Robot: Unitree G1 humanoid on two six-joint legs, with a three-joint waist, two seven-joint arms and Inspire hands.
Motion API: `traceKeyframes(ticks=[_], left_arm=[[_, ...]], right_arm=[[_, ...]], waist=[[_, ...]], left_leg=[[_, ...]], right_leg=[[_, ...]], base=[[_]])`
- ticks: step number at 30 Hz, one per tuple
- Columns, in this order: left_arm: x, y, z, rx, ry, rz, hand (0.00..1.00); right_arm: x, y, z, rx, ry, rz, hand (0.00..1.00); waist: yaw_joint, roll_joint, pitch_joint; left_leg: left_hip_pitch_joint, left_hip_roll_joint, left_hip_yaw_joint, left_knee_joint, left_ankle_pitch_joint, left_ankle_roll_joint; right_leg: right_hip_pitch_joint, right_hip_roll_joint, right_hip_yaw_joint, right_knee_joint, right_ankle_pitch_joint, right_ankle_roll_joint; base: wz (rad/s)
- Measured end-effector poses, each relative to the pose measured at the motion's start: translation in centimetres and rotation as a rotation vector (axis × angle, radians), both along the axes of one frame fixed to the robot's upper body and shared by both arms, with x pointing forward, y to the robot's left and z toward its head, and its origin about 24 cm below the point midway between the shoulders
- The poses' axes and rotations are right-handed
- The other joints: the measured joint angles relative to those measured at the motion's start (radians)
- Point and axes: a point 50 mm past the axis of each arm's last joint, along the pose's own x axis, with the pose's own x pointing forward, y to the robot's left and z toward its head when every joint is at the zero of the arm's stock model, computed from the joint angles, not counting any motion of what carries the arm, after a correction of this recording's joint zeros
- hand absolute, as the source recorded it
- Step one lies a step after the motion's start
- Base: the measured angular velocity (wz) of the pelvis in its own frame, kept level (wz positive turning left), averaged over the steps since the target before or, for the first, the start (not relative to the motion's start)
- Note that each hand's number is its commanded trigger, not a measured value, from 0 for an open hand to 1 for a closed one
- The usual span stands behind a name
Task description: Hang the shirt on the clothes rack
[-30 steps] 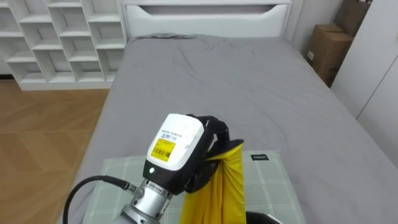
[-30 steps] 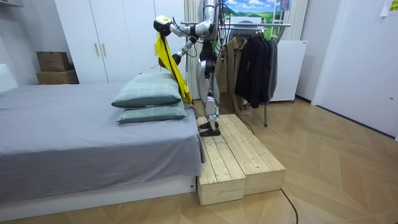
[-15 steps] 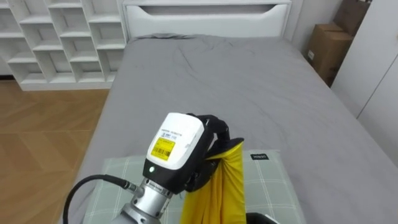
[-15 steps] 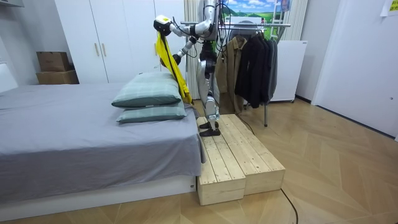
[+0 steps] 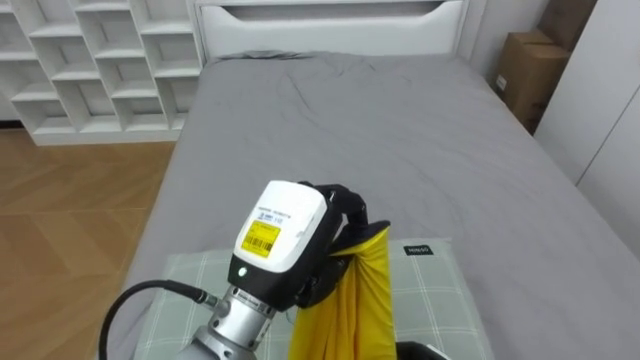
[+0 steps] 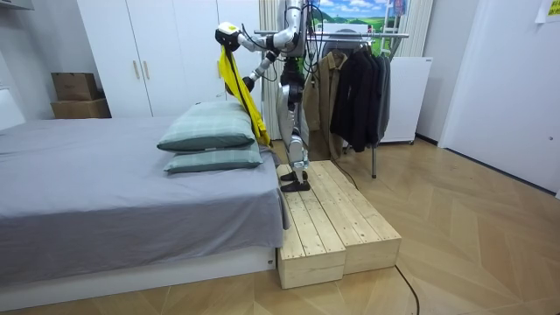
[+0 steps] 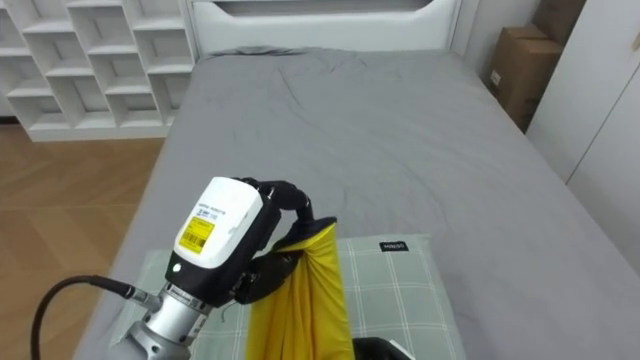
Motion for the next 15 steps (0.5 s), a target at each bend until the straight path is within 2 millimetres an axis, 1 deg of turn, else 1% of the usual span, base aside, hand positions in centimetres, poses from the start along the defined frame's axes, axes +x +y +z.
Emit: traceKeyframes(ticks=[5,9,13,15], left_arm=[[0.0,0.1,0.0,-0.001,-0.003,0.003,1.00],[0.0,0.1,0.1,-0.012,-0.016,0.010,1.00],[0.0,0.3,0.1,-0.021,-0.028,0.019,1.00],[0.3,0.7,0.3,-0.026,-0.039,0.043,1.00]], right_arm=[[1.0,0.0,0.6,-0.112,-0.042,0.061,1.00],[1.9,0.3,1.3,-0.208,-0.104,0.140,1.00],[2.5,0.2,2.0,-0.293,-0.157,0.167,1.00],[3.4,0.3,3.1,-0.394,-0.240,0.204,1.00]], waist=[[-0.002,0.001,0.0000],[-0.006,0.008,0.0015],[-0.006,0.010,0.0025],[-0.006,0.010,0.0019]], left_leg=[[0.001,0.000,0.000,0.003,0.000,0.000],[0.000,0.000,0.000,0.003,0.000,0.000],[-0.002,0.000,0.002,0.002,0.000,0.000],[-0.010,0.000,0.004,0.002,0.000,0.000]], right_leg=[[0.002,-0.001,0.000,0.000,0.000,0.000],[0.001,-0.001,0.000,0.000,0.000,0.000],[-0.003,-0.001,0.002,0.001,0.000,0.000],[-0.013,0.000,0.002,0.003,0.000,0.000]], base=[[0.00],[0.00],[-0.01],[-0.04]])
